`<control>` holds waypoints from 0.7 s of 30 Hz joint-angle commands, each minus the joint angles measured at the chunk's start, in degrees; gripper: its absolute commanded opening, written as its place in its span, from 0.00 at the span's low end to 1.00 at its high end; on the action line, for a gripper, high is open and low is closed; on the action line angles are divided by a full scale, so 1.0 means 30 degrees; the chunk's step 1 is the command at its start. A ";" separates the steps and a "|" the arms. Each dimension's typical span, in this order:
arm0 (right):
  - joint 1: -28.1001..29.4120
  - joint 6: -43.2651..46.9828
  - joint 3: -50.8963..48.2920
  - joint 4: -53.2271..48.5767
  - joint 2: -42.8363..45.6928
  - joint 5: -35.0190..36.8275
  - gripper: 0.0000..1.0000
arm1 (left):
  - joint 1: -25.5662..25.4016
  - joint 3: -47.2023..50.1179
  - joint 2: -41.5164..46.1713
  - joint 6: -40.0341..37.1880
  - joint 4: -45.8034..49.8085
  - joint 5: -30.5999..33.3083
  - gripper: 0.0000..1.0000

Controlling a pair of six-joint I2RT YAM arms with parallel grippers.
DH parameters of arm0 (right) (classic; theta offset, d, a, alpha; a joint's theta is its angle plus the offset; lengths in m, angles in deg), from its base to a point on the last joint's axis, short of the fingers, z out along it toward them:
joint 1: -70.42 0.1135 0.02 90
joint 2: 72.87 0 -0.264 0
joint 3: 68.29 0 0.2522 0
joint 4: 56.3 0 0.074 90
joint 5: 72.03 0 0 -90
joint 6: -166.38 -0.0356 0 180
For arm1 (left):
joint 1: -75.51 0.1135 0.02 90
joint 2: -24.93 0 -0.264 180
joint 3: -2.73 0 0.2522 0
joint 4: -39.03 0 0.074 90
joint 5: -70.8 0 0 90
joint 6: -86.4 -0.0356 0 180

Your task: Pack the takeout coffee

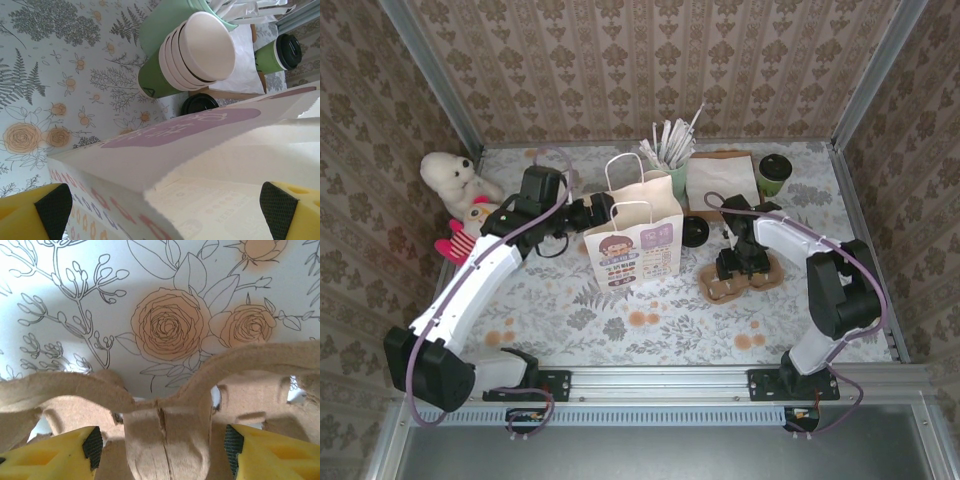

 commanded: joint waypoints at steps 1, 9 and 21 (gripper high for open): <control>0.0292 -0.0614 -0.0362 0.0455 -0.0607 0.0616 0.67 | 0.0275 0.0006 0.0580 -0.0495 0.0190 0.0628 1.00; 0.0642 -0.1169 -0.1034 0.0844 -0.0502 0.1684 0.62 | 0.0634 -0.0131 0.1130 -0.0800 0.0259 0.0887 1.00; 0.0862 -0.1237 -0.1769 0.1467 0.3109 0.2431 0.46 | 0.0838 -0.1991 0.1324 -0.3453 -0.0010 0.2438 1.00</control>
